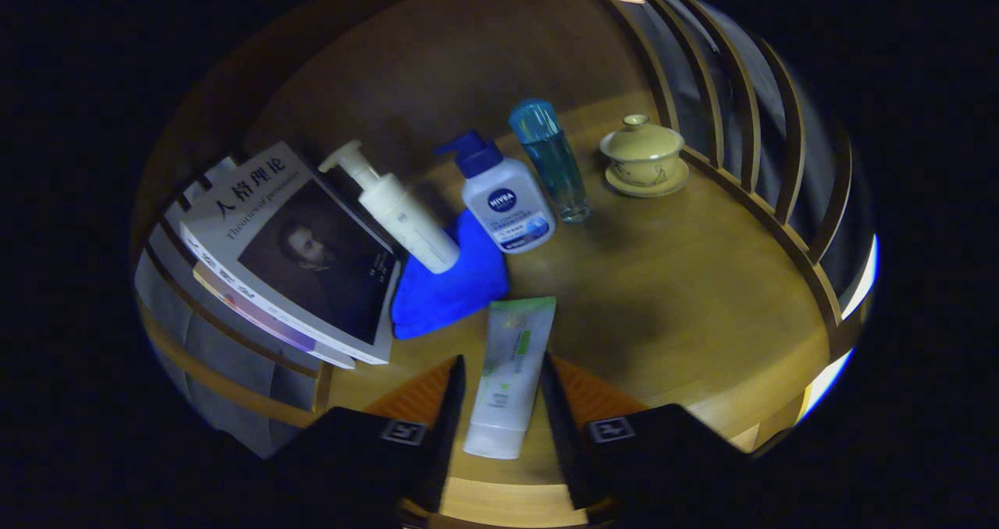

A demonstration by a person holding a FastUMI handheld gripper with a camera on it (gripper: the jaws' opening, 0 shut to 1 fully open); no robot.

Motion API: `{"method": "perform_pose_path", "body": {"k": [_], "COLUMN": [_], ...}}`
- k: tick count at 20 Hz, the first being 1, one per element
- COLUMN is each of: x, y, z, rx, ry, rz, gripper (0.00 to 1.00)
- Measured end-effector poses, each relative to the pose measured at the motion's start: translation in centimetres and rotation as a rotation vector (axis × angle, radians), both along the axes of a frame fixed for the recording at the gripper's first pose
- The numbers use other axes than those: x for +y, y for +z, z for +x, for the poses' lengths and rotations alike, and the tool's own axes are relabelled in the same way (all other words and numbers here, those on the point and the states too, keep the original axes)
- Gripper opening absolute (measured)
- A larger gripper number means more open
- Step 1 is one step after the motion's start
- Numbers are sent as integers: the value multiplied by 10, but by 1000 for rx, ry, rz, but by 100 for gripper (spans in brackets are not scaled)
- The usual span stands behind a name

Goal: Pull open the drawer, take out the items inside it, and place them on the countertop above the cabinet.

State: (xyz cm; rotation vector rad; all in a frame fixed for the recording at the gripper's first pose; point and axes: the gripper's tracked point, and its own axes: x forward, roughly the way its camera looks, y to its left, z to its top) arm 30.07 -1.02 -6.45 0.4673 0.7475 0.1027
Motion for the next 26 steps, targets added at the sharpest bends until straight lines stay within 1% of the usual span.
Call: {"method": "perform_pose_path", "body": {"k": [1, 2, 3, 5, 8, 10, 12, 13, 16, 19, 20, 22, 24, 25, 26], "x": [0, 1, -1, -9, -7, 2, 8, 9, 19, 28, 28, 19, 17, 18, 20], "y": [8, 13, 15, 33, 61, 82, 93, 89, 91, 87, 89, 85, 75, 67, 58], "z": [-3, -6, -8, -27, -60, -89, -121, -137, -185, -226, -241, -267, -285, -290, -296], "rx": [-20, -49, -81, -175, -377, -512, -611, -651, -748, -854, -904, -971, -997, -996, -984], "ry": [4, 12, 17, 22, 33, 42, 43, 36, 34, 21, 2, -64, -107, -111, -97], "rz": [-1, -16, -54, -168, -296, -342, -378, -390, -403, -390, -394, -422, -440, -446, -452], "gripper": [70, 80, 86, 98, 98, 98, 98, 98, 98, 98, 98, 98, 98, 98, 98]}}
